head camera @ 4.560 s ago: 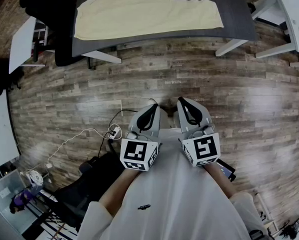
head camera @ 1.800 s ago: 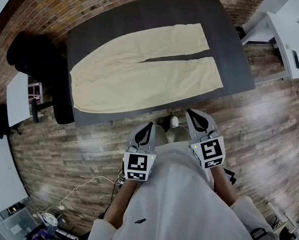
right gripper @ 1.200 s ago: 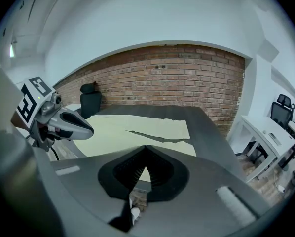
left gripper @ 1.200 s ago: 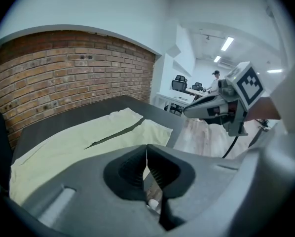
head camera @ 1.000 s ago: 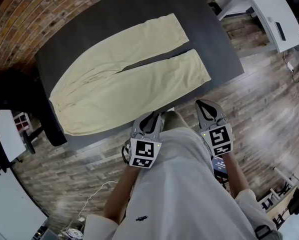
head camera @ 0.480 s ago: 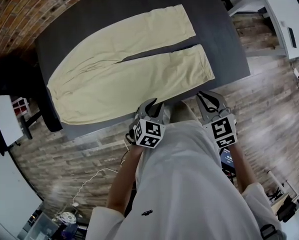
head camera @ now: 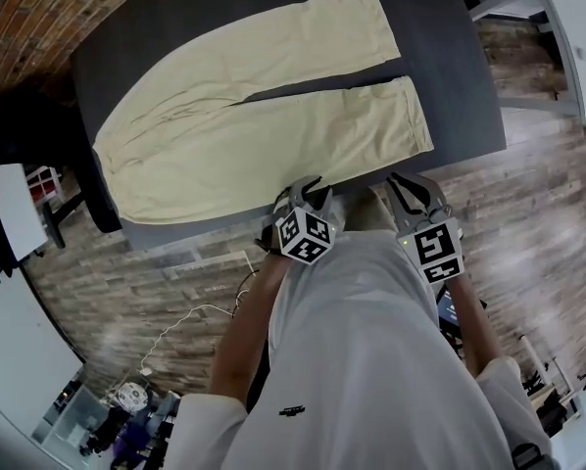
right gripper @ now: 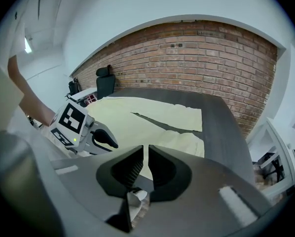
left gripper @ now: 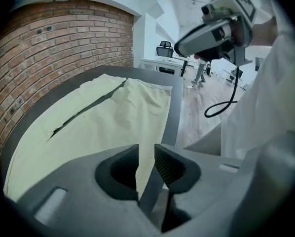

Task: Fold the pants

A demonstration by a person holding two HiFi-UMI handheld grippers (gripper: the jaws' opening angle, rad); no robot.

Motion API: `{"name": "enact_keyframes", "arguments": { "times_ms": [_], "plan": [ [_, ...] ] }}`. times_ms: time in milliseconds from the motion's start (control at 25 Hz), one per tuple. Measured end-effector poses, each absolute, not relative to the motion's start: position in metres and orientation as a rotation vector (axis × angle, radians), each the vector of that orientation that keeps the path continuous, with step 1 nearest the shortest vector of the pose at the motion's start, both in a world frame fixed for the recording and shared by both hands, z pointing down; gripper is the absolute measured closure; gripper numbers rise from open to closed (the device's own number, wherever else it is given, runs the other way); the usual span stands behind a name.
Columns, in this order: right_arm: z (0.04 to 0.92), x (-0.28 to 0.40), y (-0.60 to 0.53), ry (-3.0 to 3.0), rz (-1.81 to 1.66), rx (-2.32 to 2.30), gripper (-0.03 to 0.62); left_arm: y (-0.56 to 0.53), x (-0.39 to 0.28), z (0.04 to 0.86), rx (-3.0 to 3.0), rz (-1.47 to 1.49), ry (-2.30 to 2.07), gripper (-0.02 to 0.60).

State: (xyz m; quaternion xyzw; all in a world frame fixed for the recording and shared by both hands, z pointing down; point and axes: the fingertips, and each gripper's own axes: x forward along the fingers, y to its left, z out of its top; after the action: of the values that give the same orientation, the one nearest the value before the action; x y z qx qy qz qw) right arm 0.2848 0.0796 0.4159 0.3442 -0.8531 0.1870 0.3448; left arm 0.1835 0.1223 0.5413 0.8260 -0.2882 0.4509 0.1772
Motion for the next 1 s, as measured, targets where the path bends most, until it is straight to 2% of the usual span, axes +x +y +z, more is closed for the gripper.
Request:
{"name": "enact_keyframes", "arguments": {
  "times_ms": [280,320,360,400,640,760,1000],
  "plan": [
    [0.421,0.284,0.082,-2.22,0.506,0.904,0.559,0.131,0.177,0.581,2.283,1.403,-0.725,0.484],
    [0.421,0.286,0.083,-2.219,0.511,0.911,0.559,0.13,0.177,0.581,2.275,1.407,-0.734,0.507],
    [0.421,0.288,0.083,-2.217,0.513,0.916,0.559,0.128,0.177,0.581,2.267,1.415,-0.742,0.558],
    [0.423,0.29,0.084,-2.212,0.511,0.918,0.56,0.127,0.178,0.581,2.259,1.421,-0.744,0.571],
    [0.44,0.291,0.082,-2.183,0.476,0.876,0.559,0.124,0.175,0.568,2.232,1.361,-0.772,0.571],
    [0.459,0.293,0.083,-2.143,0.423,0.797,0.514,0.121,0.173,0.559,2.227,1.322,-0.809,0.571],
    [0.509,0.308,0.085,-2.03,0.238,0.644,0.5,0.119,0.171,0.551,2.215,1.277,-0.842,0.571]
  ]
}}
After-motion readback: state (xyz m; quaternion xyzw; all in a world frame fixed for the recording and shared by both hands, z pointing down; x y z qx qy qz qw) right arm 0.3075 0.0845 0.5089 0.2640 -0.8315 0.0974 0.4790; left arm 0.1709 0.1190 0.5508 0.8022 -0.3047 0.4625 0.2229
